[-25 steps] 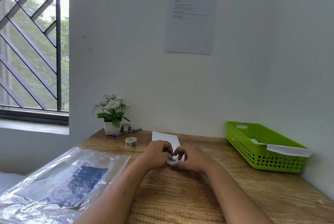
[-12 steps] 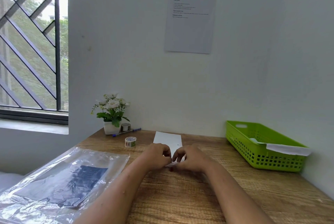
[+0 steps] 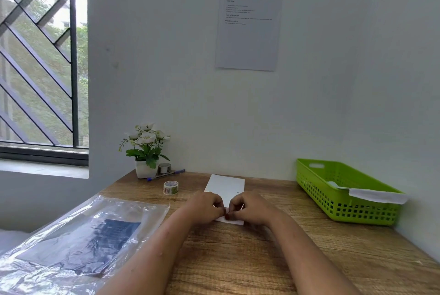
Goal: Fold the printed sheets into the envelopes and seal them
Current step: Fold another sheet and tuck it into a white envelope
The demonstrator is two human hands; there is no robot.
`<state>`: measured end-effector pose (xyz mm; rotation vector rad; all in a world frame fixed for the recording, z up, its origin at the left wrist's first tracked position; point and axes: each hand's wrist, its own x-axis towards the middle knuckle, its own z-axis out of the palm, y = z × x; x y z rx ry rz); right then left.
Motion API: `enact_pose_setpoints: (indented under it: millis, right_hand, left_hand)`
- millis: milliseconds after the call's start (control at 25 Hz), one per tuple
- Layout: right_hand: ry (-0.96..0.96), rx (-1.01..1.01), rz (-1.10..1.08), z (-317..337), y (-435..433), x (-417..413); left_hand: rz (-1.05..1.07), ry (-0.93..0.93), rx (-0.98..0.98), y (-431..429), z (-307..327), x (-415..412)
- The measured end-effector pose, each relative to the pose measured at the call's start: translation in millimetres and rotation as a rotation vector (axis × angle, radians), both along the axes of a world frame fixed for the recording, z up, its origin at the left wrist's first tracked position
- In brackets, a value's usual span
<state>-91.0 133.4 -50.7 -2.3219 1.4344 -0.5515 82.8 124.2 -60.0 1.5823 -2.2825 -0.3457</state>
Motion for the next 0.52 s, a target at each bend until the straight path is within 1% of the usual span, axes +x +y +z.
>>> enact_pose_setpoints:
  millis: [200,360,520]
  right_hand:
    - [0.049,0.052,0.032,-0.1,-1.8,0.1]
    - [0.03,0.11,0.034,2.8,1.6,-0.2]
    - [0.048,0.168,0.053,7.9,6.6,-1.4]
  left_hand:
    - [-0.022,0.008,0.086,-2.0,0.9,1.8]
    - [-0.039,0.03,0.112,0.6,2.9,4.8]
    - [-0.039,-0.023,0.121,3.1,4.4,9.7]
